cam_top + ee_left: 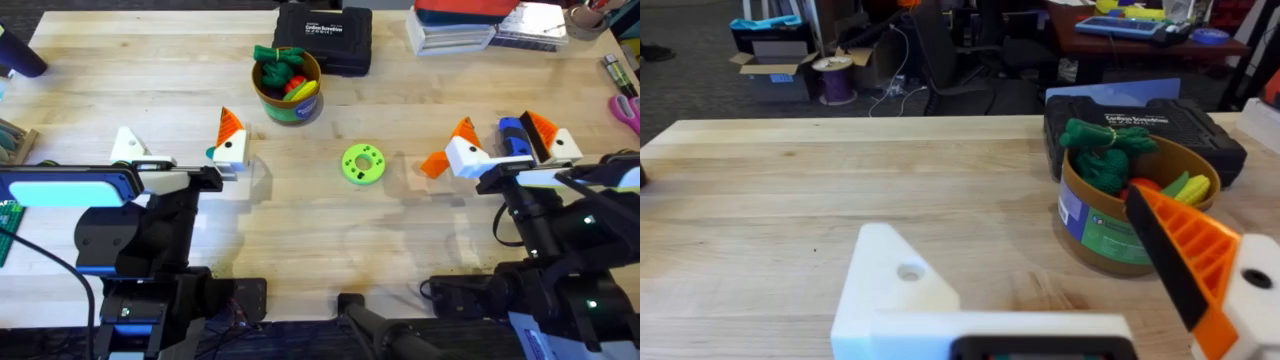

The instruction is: Pick up the gripper from the table and insert it into the empty holder that is missing its gripper. Then pick up a screw, insert it into the mounting hole, and use the screwdriver to tighten it. Finally, clean up the table by picking up the vegetable and placing it into the bucket.

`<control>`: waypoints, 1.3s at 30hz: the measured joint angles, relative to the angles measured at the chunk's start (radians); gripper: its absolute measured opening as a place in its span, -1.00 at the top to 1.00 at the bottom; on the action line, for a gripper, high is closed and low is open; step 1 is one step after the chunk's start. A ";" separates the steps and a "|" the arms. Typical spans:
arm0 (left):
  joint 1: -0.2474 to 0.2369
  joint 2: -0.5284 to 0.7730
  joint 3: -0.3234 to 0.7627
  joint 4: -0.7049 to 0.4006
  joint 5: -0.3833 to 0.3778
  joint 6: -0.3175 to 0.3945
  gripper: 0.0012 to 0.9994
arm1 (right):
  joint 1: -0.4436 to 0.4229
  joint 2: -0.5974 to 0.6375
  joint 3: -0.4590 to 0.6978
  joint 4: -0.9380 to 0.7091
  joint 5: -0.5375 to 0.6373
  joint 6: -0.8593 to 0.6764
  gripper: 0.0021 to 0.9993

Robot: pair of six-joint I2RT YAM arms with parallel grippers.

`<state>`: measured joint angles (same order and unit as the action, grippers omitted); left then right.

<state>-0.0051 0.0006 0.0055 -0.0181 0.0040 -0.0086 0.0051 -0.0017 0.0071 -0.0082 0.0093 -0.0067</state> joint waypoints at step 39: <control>0.000 0.758 0.919 -0.826 0.000 -0.079 -0.97 | 0.000 0.444 0.660 -0.632 0.031 0.030 -0.99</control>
<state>-0.0051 0.7589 0.9246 -0.8436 0.0041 -0.0878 0.0051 0.4422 0.6666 -0.6402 0.0402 0.0228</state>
